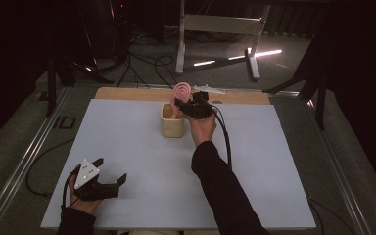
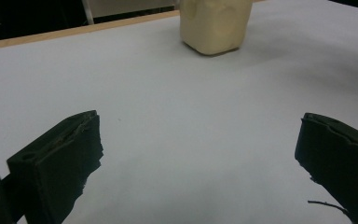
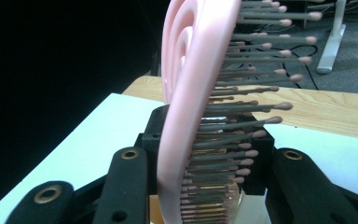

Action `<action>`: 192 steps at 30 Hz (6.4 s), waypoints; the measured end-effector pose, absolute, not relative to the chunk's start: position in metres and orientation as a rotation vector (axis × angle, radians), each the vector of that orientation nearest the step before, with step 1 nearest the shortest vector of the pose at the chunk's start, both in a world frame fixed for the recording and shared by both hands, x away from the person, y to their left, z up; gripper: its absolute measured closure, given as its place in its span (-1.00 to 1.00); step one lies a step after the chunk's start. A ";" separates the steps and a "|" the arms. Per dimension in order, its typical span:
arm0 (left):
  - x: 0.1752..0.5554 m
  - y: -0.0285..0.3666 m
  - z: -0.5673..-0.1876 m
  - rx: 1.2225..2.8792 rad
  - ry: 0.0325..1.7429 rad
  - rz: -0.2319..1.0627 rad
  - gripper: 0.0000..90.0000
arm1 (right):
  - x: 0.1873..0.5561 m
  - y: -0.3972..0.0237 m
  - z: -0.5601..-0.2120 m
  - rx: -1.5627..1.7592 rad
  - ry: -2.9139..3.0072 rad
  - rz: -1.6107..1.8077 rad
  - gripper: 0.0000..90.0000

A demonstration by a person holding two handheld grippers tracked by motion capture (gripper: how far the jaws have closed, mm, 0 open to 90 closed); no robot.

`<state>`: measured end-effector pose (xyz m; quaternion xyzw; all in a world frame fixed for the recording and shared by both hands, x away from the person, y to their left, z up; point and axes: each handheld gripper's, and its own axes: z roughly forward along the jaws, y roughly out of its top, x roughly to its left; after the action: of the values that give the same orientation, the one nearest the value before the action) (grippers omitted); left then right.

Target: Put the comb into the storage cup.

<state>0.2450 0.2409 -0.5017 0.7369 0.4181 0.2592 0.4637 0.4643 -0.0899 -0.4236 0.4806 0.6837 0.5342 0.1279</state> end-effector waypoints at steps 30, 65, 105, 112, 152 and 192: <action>0.245 0.241 -0.502 1.815 1.031 0.639 -0.98 | 0.466 -0.095 -0.425 1.394 1.976 1.517 0.24; 0.245 0.238 -0.504 1.828 1.030 0.639 -0.98 | 0.457 -0.094 -0.422 1.240 2.071 1.371 -0.73; 0.246 0.240 -0.502 1.800 1.050 0.663 -1.00 | 0.429 -0.139 -0.440 1.191 2.167 1.329 -0.82; 0.246 0.239 -0.503 1.805 1.052 0.660 -1.00 | 0.421 -0.152 -0.441 1.201 2.179 1.313 -0.82; 0.248 0.240 -0.504 1.818 1.070 0.650 -1.00 | 0.315 -0.254 -0.459 1.218 2.065 1.234 -0.82; 0.245 0.246 -0.500 1.777 1.062 0.693 -1.00 | 0.258 -0.292 -0.493 1.178 1.953 1.343 -0.82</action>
<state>0.2454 0.2457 -0.4998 0.7223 0.4316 0.2817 0.4610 0.2584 -0.2920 -0.4927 0.4314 0.7154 0.4920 0.2447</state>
